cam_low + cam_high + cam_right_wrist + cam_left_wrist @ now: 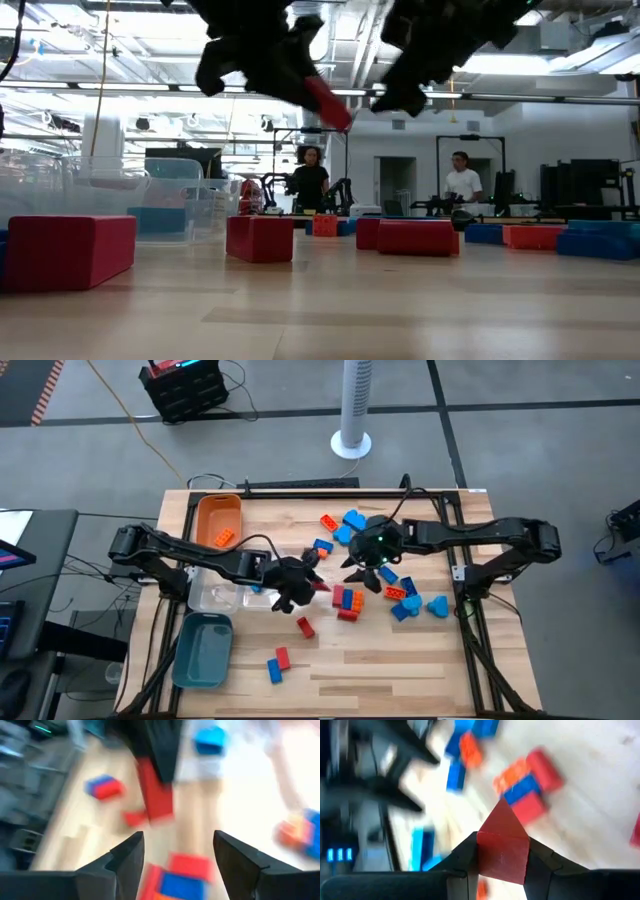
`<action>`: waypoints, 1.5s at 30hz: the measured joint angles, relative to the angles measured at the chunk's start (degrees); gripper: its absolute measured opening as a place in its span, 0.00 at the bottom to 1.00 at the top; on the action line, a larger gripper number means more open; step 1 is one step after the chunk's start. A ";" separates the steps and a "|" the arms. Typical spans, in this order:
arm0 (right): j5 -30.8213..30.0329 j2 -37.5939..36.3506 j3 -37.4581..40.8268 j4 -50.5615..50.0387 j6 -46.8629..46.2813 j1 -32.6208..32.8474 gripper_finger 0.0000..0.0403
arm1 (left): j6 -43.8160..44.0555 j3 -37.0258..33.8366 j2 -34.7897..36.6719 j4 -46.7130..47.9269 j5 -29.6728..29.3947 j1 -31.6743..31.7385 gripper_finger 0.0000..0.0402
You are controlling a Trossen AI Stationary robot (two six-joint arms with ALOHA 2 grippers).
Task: Sort blocks
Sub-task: Put the red block into the left transparent bin
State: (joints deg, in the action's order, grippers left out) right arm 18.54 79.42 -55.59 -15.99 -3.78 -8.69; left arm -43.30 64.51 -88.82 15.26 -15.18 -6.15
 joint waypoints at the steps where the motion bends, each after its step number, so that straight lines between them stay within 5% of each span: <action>1: -2.83 -0.65 0.13 -1.75 0.25 0.13 0.60 | 2.12 -0.01 0.47 2.47 -2.14 0.13 0.25; 10: -10.01 -2.91 6.60 -1.08 -1.10 2.11 0.59 | 23.99 -0.02 7.91 24.10 -14.94 2.63 0.25; 28: -11.36 -2.93 9.20 1.75 -0.72 1.38 0.59 | 69.35 -0.02 22.06 64.35 -7.40 3.32 0.25; 45: -11.36 -2.93 9.20 1.51 -0.06 1.38 0.59 | 81.29 -0.07 22.52 72.50 -3.77 0.48 0.25</action>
State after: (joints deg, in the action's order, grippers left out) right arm 7.18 76.49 -46.39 -14.48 -3.84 -7.31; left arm 37.99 64.43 -66.30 87.75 -18.95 -5.67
